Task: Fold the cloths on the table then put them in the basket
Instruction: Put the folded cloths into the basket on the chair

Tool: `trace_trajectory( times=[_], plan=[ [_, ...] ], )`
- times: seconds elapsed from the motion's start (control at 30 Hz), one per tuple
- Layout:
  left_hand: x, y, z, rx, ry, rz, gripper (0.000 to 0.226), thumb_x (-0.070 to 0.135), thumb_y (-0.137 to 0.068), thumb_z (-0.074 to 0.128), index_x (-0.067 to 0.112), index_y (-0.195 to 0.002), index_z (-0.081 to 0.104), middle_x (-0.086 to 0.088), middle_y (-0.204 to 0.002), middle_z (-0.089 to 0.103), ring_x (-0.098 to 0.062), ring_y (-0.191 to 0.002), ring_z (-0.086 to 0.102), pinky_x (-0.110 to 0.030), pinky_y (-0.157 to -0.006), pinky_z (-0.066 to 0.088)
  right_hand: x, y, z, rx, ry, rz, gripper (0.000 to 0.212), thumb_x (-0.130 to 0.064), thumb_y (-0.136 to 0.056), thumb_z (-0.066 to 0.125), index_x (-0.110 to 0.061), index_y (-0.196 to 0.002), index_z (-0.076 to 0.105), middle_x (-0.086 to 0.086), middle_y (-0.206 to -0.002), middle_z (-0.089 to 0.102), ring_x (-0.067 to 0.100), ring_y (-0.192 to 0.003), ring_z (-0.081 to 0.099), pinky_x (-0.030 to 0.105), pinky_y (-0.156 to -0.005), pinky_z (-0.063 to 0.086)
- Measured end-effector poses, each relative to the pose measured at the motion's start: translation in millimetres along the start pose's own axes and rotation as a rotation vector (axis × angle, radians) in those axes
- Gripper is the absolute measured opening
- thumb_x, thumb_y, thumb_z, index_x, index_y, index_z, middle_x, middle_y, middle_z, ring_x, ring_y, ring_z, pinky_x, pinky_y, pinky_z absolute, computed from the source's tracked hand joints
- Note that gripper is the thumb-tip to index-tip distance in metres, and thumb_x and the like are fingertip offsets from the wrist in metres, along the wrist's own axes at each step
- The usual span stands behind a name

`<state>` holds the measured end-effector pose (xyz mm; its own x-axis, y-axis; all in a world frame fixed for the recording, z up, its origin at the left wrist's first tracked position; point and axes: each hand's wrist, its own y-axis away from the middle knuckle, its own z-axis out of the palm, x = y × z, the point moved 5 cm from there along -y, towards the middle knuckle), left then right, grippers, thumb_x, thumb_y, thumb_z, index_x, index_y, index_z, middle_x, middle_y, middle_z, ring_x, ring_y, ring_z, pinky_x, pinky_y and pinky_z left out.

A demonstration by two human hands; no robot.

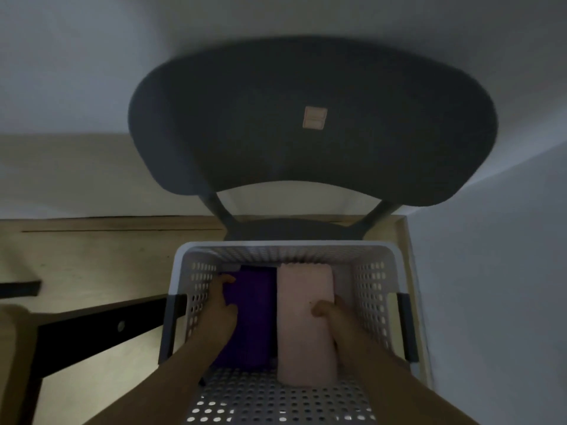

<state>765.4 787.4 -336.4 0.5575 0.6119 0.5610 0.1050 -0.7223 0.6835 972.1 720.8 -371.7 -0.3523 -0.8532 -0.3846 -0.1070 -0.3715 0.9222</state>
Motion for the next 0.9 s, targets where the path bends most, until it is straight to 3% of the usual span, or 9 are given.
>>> trace_trajectory(
  times=[0.07,0.17,0.3,0.4,0.57,0.67,0.77,0.8,0.9],
  plan=[
    [-1.0,1.0,3.4,0.002,-0.113,0.033,0.058,-0.016,-0.085,0.038,0.016,-0.132,0.036,-0.005,-0.117,0.041,-0.009,-0.080,0.045,-0.016,-0.060,0.042,4.7,-7.1,-1.3,0.011,0.046,-0.018,0.037,-0.011,-0.074,0.059,-0.020,-0.110,0.062,0.005,-0.095,0.070,0.027,-0.087,0.066,0.041,-0.077,0.056],
    [-2.1,3.4,9.3,0.018,-0.227,0.070,0.063,-0.014,-0.083,0.042,0.017,-0.137,0.032,-0.015,-0.131,0.038,-0.022,-0.100,0.048,-0.030,-0.077,0.046,5.0,-8.0,0.6,0.015,0.102,-0.068,0.040,-0.019,-0.074,0.058,-0.021,-0.114,0.059,0.004,-0.100,0.069,0.025,-0.090,0.065,0.043,-0.082,0.054],
    [0.5,1.7,5.0,0.074,-0.063,0.047,0.054,-0.014,-0.084,0.040,0.018,-0.127,0.042,-0.013,-0.128,0.043,-0.021,-0.088,0.051,-0.027,-0.061,0.045,8.9,-8.1,8.8,0.002,-0.058,0.023,0.032,-0.012,-0.066,0.057,-0.021,-0.096,0.064,0.011,-0.092,0.070,0.030,-0.084,0.066,0.044,-0.075,0.055],
    [0.3,-1.7,2.2,0.055,-0.058,0.069,0.053,-0.014,-0.083,0.039,0.019,-0.124,0.043,-0.010,-0.130,0.041,-0.020,-0.095,0.047,-0.024,-0.060,0.040,8.0,-8.8,8.3,0.015,-0.081,0.016,0.029,-0.005,-0.073,0.057,-0.015,-0.099,0.063,0.012,-0.091,0.069,0.029,-0.081,0.064,0.036,-0.069,0.054],
    [-2.1,4.9,3.3,0.010,-0.305,0.110,0.059,-0.012,-0.083,0.042,0.015,-0.135,0.035,-0.015,-0.138,0.034,-0.023,-0.109,0.045,-0.029,-0.082,0.044,0.7,-5.7,7.9,0.095,0.247,-0.097,0.041,-0.011,-0.088,0.053,-0.009,-0.129,0.049,0.009,-0.115,0.061,0.025,-0.102,0.059,0.035,-0.086,0.049],
    [10.4,20.7,6.9,0.094,-0.680,0.217,0.071,-0.001,-0.079,0.059,0.016,-0.142,0.032,-0.019,-0.150,0.020,-0.032,-0.130,0.036,-0.038,-0.102,0.041,-6.5,5.3,7.3,0.238,0.423,-0.183,0.057,-0.016,-0.086,0.059,-0.009,-0.137,0.035,0.006,-0.114,0.057,0.018,-0.092,0.056,0.028,-0.074,0.047],
    [27.6,34.1,18.7,0.083,-0.949,0.485,0.081,0.008,-0.033,0.087,0.013,-0.112,0.067,-0.025,-0.128,0.055,-0.041,-0.104,0.061,-0.048,-0.074,0.055,-21.5,25.9,9.8,0.420,0.891,-0.416,0.072,-0.023,-0.084,0.060,-0.022,-0.145,0.022,0.007,-0.141,0.033,0.024,-0.118,0.045,0.036,-0.093,0.046],
    [29.2,36.9,22.8,0.052,-0.975,0.529,0.082,0.014,-0.034,0.088,0.015,-0.113,0.067,-0.023,-0.130,0.054,-0.040,-0.105,0.061,-0.047,-0.074,0.055,-24.8,32.0,14.8,0.432,1.045,-0.513,0.070,-0.024,-0.085,0.058,-0.028,-0.144,0.021,0.005,-0.147,0.023,0.025,-0.126,0.038,0.038,-0.099,0.043],
    [8.4,29.1,30.1,-0.097,-0.930,0.432,0.078,0.037,-0.081,0.061,0.029,-0.147,0.021,-0.007,-0.158,-0.006,-0.029,-0.140,0.017,-0.040,-0.110,0.029,-23.5,40.9,35.6,0.285,1.293,-0.669,0.061,-0.020,-0.086,0.050,-0.036,-0.141,0.029,-0.003,-0.155,0.008,0.023,-0.137,0.020,0.035,-0.109,0.029]
  ],
)
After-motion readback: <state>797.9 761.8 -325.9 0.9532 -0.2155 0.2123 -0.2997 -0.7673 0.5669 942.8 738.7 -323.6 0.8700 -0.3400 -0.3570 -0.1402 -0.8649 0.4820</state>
